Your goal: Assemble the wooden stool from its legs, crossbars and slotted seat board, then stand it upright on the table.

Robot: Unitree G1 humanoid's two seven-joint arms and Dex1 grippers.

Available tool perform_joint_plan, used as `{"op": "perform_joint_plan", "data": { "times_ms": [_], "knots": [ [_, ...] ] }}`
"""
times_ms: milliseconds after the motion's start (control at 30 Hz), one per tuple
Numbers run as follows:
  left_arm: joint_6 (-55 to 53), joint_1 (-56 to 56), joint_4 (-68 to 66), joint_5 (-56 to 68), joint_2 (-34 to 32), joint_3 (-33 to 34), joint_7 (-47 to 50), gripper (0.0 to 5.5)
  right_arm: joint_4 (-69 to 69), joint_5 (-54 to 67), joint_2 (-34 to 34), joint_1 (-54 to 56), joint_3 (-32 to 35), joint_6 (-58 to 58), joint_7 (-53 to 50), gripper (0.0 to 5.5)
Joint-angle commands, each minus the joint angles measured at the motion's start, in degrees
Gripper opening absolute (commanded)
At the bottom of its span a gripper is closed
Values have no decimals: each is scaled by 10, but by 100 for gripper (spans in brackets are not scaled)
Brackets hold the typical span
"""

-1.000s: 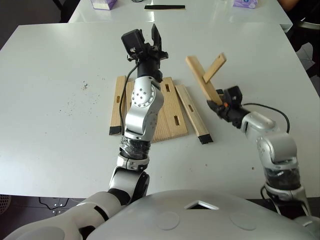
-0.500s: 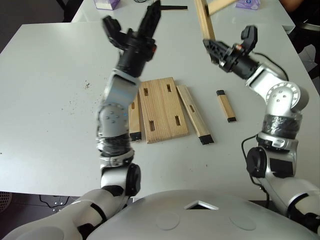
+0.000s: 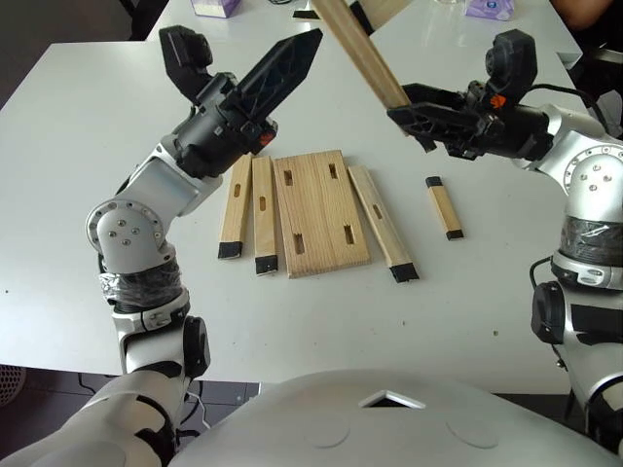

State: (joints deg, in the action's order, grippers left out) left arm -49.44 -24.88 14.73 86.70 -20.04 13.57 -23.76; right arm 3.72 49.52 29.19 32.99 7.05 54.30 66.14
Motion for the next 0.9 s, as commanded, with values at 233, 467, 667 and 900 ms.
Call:
{"op": "perform_joint_plan", "data": {
  "times_ms": [233, 467, 667, 900],
  "knots": [
    [-54, -31, -9, -8, -55, -19, -59, 318, 70, 8, 28, -73, -23, -14, 33, 208],
    [-55, -30, -11, -21, -65, -23, -81, 295, 77, 16, 29, -76, -30, -8, 28, 208],
    [-46, -18, -6, -23, -64, -14, -95, 218, 78, 12, 35, -80, -40, -10, 29, 208],
    [-25, -7, -5, -45, -67, 3, -111, 218, 62, 1, 49, -81, -41, -16, 30, 208]
  ]
}}
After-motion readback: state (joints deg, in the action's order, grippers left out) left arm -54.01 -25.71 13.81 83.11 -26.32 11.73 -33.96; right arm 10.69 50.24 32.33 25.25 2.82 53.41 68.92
